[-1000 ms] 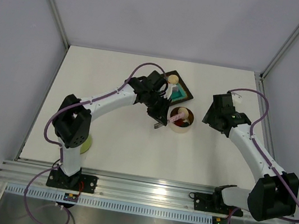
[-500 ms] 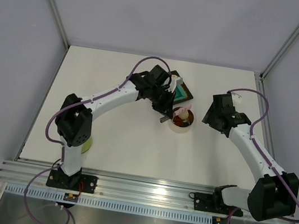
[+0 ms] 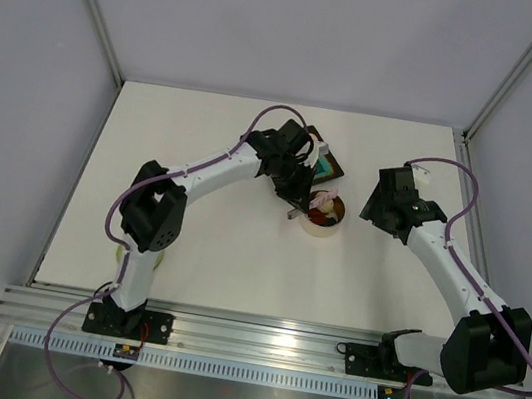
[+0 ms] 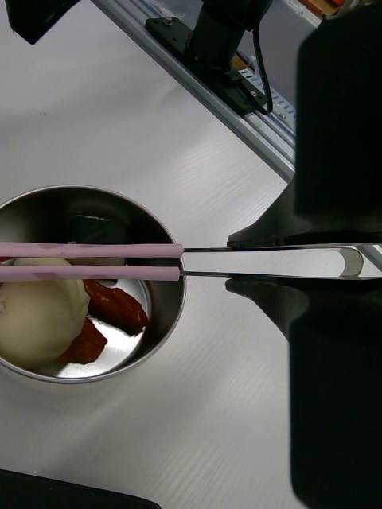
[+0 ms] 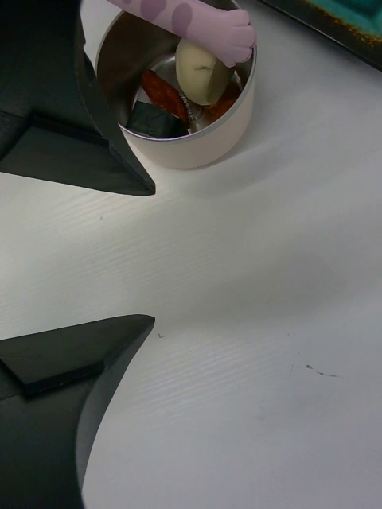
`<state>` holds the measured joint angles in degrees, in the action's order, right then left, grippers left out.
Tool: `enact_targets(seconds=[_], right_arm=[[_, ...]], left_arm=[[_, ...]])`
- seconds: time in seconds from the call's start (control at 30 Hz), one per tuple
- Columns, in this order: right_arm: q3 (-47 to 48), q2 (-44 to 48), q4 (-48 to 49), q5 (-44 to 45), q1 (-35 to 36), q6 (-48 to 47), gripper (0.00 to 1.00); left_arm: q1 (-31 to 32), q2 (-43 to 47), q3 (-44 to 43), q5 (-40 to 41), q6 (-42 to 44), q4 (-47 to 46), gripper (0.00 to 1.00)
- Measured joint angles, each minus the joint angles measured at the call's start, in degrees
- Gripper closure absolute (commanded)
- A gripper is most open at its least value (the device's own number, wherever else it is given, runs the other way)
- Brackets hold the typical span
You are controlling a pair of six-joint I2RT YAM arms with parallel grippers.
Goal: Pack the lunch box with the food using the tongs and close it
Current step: Adjust the fake food in the packing box.
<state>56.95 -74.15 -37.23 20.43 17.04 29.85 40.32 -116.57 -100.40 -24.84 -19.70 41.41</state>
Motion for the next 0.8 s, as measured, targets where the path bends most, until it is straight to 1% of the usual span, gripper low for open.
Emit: enact_targets(seconds=[0.4,0.8], right_arm=[[0.00,0.00,0.09,-0.11,0.00,0.02,0.31],[0.00,0.00,0.09,-0.11,0.00,0.17,0.31]], left_arm=[[0.09,6.86,6.08,6.64,0.85,4.07,1.00],[0.09,10.71,6.29,8.81,1.29,6.51,1.00]])
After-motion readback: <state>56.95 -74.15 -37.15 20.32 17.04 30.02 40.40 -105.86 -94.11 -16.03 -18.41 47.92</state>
